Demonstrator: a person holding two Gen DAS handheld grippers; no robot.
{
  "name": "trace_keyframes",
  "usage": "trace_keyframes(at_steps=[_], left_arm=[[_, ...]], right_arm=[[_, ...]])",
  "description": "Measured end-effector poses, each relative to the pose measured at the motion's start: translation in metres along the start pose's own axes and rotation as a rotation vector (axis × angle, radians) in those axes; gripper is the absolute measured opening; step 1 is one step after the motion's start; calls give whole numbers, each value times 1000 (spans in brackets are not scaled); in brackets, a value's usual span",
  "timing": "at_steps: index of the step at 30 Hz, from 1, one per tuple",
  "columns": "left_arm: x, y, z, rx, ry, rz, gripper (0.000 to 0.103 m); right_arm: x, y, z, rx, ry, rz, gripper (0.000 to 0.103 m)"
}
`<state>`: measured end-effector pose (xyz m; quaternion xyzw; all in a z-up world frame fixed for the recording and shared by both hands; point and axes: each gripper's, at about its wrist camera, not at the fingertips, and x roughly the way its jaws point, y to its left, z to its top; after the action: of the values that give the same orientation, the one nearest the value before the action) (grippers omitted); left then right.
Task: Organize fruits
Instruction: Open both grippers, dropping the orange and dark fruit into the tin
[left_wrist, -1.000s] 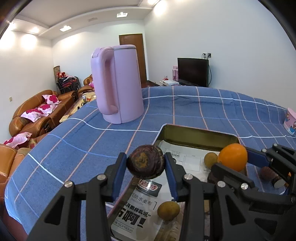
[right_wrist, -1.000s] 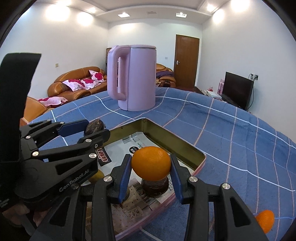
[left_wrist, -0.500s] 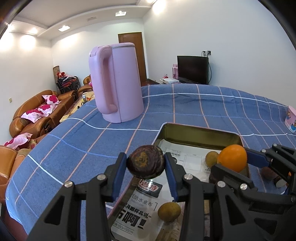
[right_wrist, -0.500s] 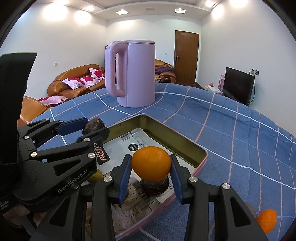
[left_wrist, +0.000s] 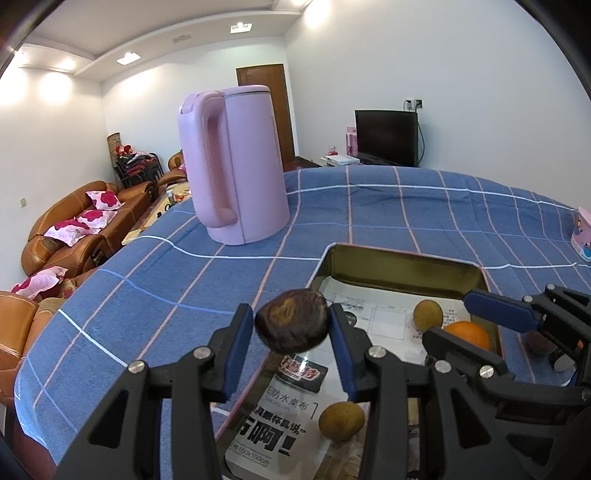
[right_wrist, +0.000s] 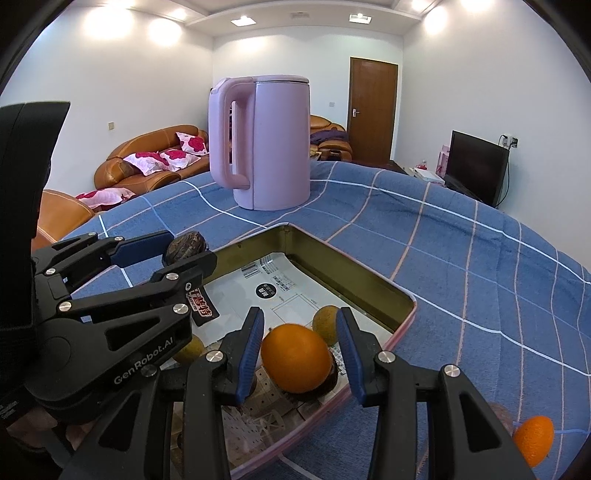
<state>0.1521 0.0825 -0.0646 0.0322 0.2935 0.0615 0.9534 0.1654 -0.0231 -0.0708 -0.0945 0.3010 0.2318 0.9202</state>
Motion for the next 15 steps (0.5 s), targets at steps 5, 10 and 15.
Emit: trace_keyframes(at_steps=[5, 10, 15], left_arm=[[0, 3, 0, -11, 1, 6, 53], [-5, 8, 0, -21, -11, 12, 65], [-15, 11, 3, -27, -37, 13, 85]], right_arm=[[-2, 0, -1, 1, -6, -11, 46], [-8, -2, -1, 10, -31, -20, 51], [-20, -7, -3, 30, -81, -42, 62]])
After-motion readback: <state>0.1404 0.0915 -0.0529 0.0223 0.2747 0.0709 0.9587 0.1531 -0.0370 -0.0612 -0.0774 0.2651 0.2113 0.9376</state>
